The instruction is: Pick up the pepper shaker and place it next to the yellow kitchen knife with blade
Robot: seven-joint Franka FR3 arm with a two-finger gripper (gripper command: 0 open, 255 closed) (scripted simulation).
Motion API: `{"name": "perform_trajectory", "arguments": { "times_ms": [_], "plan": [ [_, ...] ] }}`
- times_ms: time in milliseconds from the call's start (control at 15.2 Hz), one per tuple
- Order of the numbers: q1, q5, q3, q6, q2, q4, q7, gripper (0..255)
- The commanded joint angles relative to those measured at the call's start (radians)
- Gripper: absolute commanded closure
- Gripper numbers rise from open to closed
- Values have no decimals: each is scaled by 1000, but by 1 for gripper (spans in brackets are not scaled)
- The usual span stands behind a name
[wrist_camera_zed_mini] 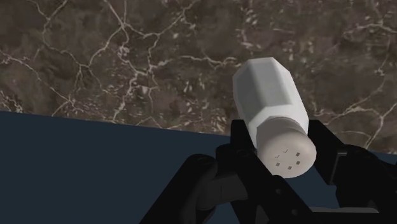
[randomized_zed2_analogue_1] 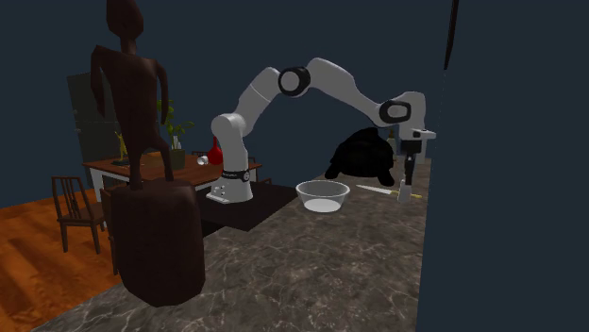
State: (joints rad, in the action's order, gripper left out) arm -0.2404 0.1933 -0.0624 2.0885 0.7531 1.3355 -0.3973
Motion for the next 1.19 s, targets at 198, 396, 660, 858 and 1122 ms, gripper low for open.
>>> {"name": "perform_trajectory", "arguments": {
  "times_ms": [198,396,660,858,1122],
  "plan": [
    [-1,5,3,47,37,10,-7,255],
    [-1,5,3,47,37,10,-7,255],
    [-1,5,3,47,37,10,-7,255],
    [-1,5,3,47,37,10,-7,0],
    [-1,5,3,47,37,10,-7,0]
  ]
}}
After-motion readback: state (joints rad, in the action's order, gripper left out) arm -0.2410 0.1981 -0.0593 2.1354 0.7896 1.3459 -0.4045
